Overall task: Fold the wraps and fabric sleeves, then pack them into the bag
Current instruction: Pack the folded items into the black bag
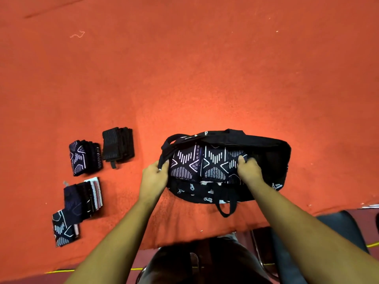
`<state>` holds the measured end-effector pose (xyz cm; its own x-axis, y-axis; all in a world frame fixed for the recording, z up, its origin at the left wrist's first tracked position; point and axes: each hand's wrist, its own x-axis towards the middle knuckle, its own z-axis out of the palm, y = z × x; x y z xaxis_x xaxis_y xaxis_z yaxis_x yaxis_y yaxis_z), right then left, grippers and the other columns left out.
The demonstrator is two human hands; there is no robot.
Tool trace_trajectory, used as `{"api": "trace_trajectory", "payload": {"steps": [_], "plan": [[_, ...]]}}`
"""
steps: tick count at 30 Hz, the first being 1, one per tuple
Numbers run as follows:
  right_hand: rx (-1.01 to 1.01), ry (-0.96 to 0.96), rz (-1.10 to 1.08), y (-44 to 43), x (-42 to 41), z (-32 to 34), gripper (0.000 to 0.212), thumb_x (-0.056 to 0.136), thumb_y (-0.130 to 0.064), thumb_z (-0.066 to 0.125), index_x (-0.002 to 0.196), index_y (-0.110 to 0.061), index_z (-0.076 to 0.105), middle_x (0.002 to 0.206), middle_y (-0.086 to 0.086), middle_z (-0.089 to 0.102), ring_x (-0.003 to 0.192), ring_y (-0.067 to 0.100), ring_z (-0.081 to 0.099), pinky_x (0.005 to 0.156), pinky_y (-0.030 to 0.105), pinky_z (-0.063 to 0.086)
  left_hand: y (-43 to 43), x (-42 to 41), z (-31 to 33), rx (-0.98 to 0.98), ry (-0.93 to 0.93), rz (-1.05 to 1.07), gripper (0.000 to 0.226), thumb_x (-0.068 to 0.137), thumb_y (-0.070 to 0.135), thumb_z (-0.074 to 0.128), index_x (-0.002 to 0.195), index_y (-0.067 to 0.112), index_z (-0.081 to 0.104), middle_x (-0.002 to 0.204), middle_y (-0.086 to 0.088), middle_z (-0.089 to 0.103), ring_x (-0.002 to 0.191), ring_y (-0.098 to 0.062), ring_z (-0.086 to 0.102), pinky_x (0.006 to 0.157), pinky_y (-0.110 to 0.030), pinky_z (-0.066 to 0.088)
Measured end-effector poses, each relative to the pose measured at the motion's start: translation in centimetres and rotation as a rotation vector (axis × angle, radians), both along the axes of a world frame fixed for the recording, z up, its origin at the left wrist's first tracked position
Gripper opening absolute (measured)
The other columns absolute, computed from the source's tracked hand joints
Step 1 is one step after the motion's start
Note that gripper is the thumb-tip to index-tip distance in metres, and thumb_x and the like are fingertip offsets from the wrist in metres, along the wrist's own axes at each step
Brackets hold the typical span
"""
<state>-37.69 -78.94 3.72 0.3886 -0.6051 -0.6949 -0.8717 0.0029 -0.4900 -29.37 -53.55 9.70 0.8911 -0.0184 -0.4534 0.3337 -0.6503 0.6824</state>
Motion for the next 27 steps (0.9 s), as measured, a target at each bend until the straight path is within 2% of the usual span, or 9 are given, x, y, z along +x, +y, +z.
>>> {"api": "trace_trajectory", "payload": {"steps": [2,4,6,9,13,16,20,24,27], "plan": [[-0.245,-0.160,0.042,1.7,1.3,3.4,0.049,0.100,-0.037,0.048,0.121,0.007,0.051,0.123,0.029,0.056,0.117,0.044,0.053,0.098,0.044,0.041,-0.1,0.0,0.5,0.013,0.016,-0.005,0.035,0.098,0.028,0.056,0.067,0.012,0.058,0.054,0.013,0.053,0.056,-0.007,0.047,0.061,-0.034,0.041],[-0.318,-0.314,0.235,4.4,2.0,5.7,0.059,0.097,-0.046,0.049,0.131,0.003,0.047,0.133,0.027,0.048,0.126,0.041,0.045,0.108,0.046,0.036,-0.3,0.2,1.1,0.035,0.041,-0.030,0.037,0.099,0.029,0.055,0.066,0.012,0.058,0.058,0.007,0.055,0.059,-0.011,0.050,0.062,-0.034,0.042],[-0.205,-0.233,0.463,6.7,2.1,5.4,0.077,0.096,-0.057,0.044,0.151,-0.006,0.026,0.156,0.024,0.024,0.145,0.037,0.022,0.119,0.046,0.022,-0.5,0.5,1.6,0.085,0.052,-0.065,0.041,0.097,0.026,0.055,0.058,0.013,0.050,0.054,0.004,0.051,0.057,-0.017,0.048,0.059,-0.034,0.039],[-0.229,-0.009,0.709,7.3,1.5,3.0,0.076,0.098,-0.061,0.033,0.158,-0.022,0.005,0.165,0.014,-0.002,0.151,0.033,-0.001,0.123,0.049,0.007,-0.3,0.8,1.8,0.135,0.051,-0.113,0.039,0.092,0.020,0.055,0.054,0.012,0.046,0.051,-0.004,0.052,0.057,-0.025,0.051,0.062,-0.041,0.047],[-0.332,-0.015,0.696,7.1,2.0,3.8,0.076,0.096,-0.062,0.036,0.155,-0.015,0.023,0.159,0.020,0.018,0.149,0.038,0.011,0.122,0.048,0.011,1.1,0.6,1.7,0.060,0.104,-0.145,0.021,0.087,0.028,0.056,0.073,0.014,0.062,0.066,0.002,0.067,0.069,-0.024,0.068,0.074,-0.046,0.058],[-0.456,-0.108,0.750,7.0,2.6,6.7,0.062,0.097,-0.051,0.041,0.138,-0.006,0.048,0.142,0.018,0.046,0.136,0.036,0.035,0.115,0.045,0.028,2.2,0.5,1.8,-0.054,0.128,-0.159,0.021,0.091,0.039,0.059,0.099,0.022,0.068,0.079,0.007,0.072,0.082,-0.015,0.071,0.082,-0.044,0.059],[-0.476,-0.282,0.720,8.9,3.9,11.0,0.037,0.095,-0.036,0.047,0.110,-0.006,0.062,0.112,0.012,0.060,0.109,0.031,0.051,0.095,0.041,0.042,3.6,1.2,2.2,-0.140,0.131,-0.105,0.015,0.099,0.035,0.055,0.097,0.025,0.066,0.085,0.006,0.074,0.074,-0.014,0.071,0.081,-0.041,0.058],[-0.385,-0.499,0.665,14.1,7.1,13.6,0.025,0.094,-0.030,0.051,0.099,-0.009,0.062,0.103,0.007,0.061,0.103,0.026,0.053,0.091,0.039,0.043,6.9,2.9,2.8,-0.210,0.124,-0.065,0.017,0.101,0.034,0.051,0.093,0.027,0.063,0.091,0.004,0.074,0.071,-0.013,0.066,0.068,-0.032,0.054],[-0.273,-0.569,0.612,19.9,10.1,13.9,0.017,0.091,-0.024,0.056,0.095,-0.008,0.063,0.095,0.007,0.065,0.095,0.024,0.057,0.086,0.035,0.043,12.3,4.7,3.8,-0.211,0.058,0.010,0.017,0.102,0.032,0.050,0.094,0.026,0.063,0.093,0.003,0.073,0.072,-0.006,0.067,0.070,-0.027,0.052]]}}
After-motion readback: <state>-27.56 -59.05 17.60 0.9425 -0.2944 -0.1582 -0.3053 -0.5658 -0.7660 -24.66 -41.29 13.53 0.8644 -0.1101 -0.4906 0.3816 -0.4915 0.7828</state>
